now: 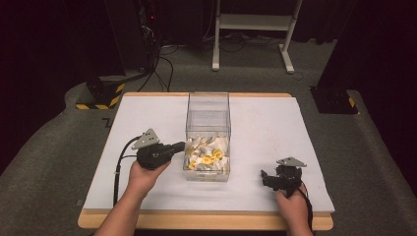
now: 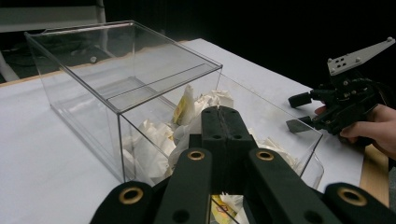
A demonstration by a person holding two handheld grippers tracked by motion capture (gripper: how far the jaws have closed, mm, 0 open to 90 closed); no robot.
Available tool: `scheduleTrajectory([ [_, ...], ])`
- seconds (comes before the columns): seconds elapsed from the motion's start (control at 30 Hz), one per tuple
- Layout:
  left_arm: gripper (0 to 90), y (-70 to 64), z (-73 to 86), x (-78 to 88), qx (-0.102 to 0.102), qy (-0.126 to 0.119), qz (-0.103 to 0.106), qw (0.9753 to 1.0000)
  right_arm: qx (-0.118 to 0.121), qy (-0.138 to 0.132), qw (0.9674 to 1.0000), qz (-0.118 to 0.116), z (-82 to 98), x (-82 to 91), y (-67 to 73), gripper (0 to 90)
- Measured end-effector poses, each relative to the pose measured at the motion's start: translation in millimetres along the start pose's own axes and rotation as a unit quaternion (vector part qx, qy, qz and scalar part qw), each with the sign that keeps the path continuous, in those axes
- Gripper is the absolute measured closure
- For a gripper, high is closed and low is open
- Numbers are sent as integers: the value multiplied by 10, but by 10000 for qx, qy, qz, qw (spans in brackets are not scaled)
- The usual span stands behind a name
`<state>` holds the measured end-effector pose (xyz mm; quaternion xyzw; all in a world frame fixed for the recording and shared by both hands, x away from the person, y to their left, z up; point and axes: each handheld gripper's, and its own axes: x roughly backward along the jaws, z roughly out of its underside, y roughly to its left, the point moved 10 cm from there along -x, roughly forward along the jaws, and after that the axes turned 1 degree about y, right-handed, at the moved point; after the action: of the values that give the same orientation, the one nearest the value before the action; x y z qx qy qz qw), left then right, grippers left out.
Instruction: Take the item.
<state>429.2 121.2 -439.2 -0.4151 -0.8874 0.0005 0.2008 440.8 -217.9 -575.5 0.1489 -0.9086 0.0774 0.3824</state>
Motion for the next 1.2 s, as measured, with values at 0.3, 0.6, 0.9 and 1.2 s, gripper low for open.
scheduleTrajectory([
  [0.3, 900, 106, 41, 93, 0, 5, -137, 9999, 1, -1, 10000, 1, 0, 0, 0, 109],
  [0.6, 900, 192, 121, 163, 87, 41, -215, 9997, 2, -1, 10000, 3, 0, 0, 0, 109],
  [0.9, 900, 230, 170, 199, -36, 140, -348, 9993, 0, 0, 10000, -7, 1, -2, -2, 107],
  [1.2, 900, 294, 223, 232, -137, 163, -426, 9989, 3, 1, 10000, 2, 4, -4, -1, 105],
])
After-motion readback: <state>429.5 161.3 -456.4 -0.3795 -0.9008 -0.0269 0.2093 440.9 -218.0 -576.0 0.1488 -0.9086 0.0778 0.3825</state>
